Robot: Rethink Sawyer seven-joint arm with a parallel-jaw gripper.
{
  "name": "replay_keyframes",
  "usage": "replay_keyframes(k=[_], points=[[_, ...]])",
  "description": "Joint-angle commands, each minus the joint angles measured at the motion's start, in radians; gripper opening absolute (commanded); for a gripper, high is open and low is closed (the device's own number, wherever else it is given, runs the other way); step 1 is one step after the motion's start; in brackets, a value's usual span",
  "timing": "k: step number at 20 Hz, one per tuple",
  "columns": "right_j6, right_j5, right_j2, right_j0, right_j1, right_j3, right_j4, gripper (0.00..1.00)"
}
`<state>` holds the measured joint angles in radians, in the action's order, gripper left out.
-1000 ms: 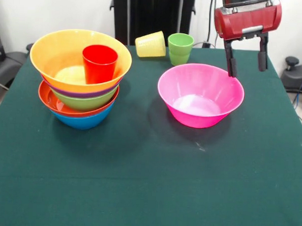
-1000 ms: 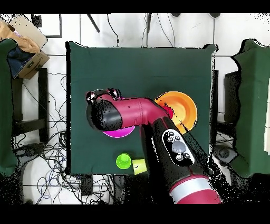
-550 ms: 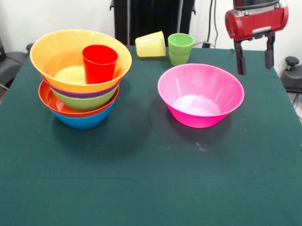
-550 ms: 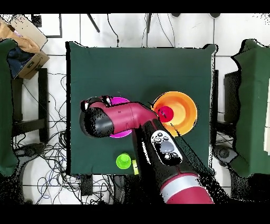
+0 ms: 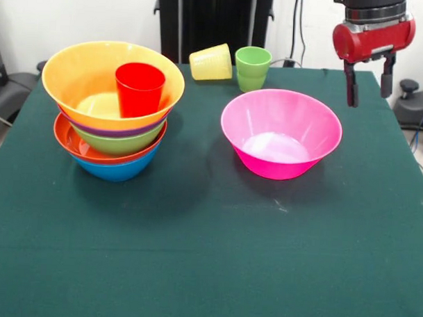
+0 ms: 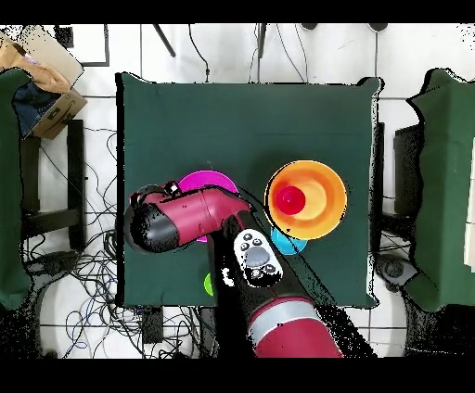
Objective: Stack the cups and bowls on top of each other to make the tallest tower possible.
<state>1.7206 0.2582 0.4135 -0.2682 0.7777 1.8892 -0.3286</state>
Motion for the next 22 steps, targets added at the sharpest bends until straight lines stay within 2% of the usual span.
replay_keyframes(k=[1, 7, 10, 12, 14, 17, 22], points=[[-0.008, -0.03, -0.022, -0.064, -0.045, 0.028, -0.118, 1.0], [-0.037, -0.017, 0.041, -0.136, -0.038, 0.047, -0.146, 1.0], [-0.061, -0.053, 0.13, -0.247, -0.02, 0.086, -0.156, 1.0], [-0.105, -0.019, 0.209, -0.333, -0.008, 0.111, -0.149, 1.0], [-0.126, 0.009, 0.254, -0.382, -0.003, 0.121, -0.149, 1.0], [-0.124, 0.015, 0.282, -0.413, -0.01, 0.13, -0.171, 1.0], [-0.07, -0.013, 0.234, -0.368, -0.022, 0.124, -0.233, 1.0]])
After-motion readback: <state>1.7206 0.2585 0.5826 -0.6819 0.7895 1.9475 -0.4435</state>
